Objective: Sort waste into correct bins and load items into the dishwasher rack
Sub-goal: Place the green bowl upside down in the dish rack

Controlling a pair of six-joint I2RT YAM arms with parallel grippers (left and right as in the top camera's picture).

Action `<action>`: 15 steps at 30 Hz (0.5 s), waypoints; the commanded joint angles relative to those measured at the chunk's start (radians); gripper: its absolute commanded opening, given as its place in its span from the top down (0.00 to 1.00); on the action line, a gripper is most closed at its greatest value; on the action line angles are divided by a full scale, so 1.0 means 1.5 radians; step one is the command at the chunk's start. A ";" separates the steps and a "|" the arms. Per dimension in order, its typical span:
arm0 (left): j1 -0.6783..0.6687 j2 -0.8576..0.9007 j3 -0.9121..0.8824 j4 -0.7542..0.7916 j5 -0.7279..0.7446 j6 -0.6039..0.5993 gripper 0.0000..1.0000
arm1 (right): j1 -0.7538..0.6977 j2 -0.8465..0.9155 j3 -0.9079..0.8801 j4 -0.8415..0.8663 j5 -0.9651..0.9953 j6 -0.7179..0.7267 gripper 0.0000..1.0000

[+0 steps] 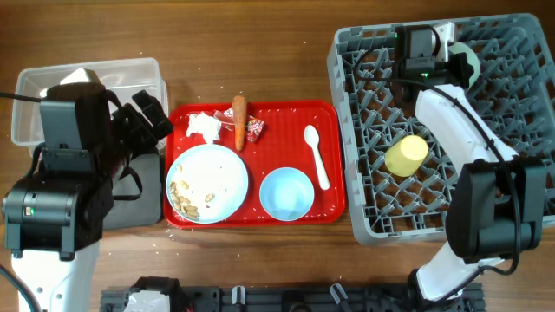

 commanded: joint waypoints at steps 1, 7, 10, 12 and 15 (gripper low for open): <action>-0.001 0.001 0.008 0.001 -0.013 -0.002 0.00 | 0.015 0.018 0.002 -0.020 -0.030 0.013 0.96; -0.001 0.001 0.008 0.002 -0.013 -0.002 0.00 | 0.026 -0.050 0.006 -0.120 -0.161 0.118 0.61; -0.001 0.001 0.008 0.002 -0.013 -0.002 0.00 | 0.027 -0.108 0.011 -0.163 -0.209 0.155 0.47; -0.001 0.001 0.008 0.002 -0.013 -0.002 0.00 | 0.032 -0.150 0.011 -0.190 -0.259 0.171 0.43; -0.001 0.001 0.008 0.002 -0.013 -0.002 0.00 | 0.049 -0.233 0.011 -0.243 -0.343 0.213 0.41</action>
